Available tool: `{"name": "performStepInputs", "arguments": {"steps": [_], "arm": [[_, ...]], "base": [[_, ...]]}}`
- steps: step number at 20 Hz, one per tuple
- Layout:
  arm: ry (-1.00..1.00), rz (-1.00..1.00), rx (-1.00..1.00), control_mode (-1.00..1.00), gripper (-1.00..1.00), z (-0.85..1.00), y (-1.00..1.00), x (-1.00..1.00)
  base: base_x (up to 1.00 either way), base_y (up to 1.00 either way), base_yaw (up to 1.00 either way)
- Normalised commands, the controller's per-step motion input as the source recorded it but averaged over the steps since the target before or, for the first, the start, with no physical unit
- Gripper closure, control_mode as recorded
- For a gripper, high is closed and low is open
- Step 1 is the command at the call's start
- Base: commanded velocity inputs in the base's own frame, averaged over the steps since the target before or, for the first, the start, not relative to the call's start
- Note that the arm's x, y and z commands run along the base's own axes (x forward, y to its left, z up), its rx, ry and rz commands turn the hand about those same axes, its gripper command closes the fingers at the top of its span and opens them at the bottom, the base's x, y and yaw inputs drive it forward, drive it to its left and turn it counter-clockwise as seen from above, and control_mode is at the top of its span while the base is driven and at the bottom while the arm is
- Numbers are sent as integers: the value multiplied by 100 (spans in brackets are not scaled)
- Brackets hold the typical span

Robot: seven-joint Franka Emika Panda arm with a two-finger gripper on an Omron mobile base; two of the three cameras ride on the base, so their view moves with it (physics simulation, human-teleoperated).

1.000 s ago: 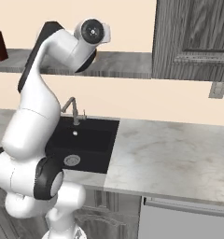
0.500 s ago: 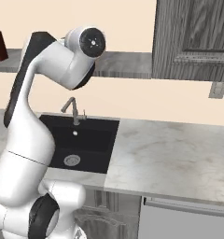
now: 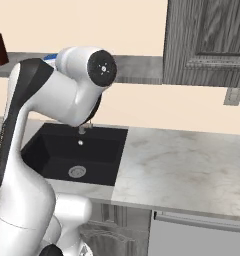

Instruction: Collect the paprika, mayonnaise, and shaker from the cabinet and place them next to the stove.

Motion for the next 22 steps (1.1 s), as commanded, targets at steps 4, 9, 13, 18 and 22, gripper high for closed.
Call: {"name": "performStepInputs", "arguments": {"steps": [4, 9, 13, 18, 22], "arm": [[0, 11, 0, 100, 100, -10, 18, -47], [0, 0, 0, 100, 100, 0, 0, 0], [0, 0, 0, 100, 100, 0, 0, 0], [0, 0, 0, 100, 100, 0, 0, 0], [0, 0, 0, 100, 100, 0, 0, 0]], "base": [[-47, 20, 12], [-81, 62, 31], [-58, 77, 41], [-40, 86, 46], [-35, 88, 47]]}}
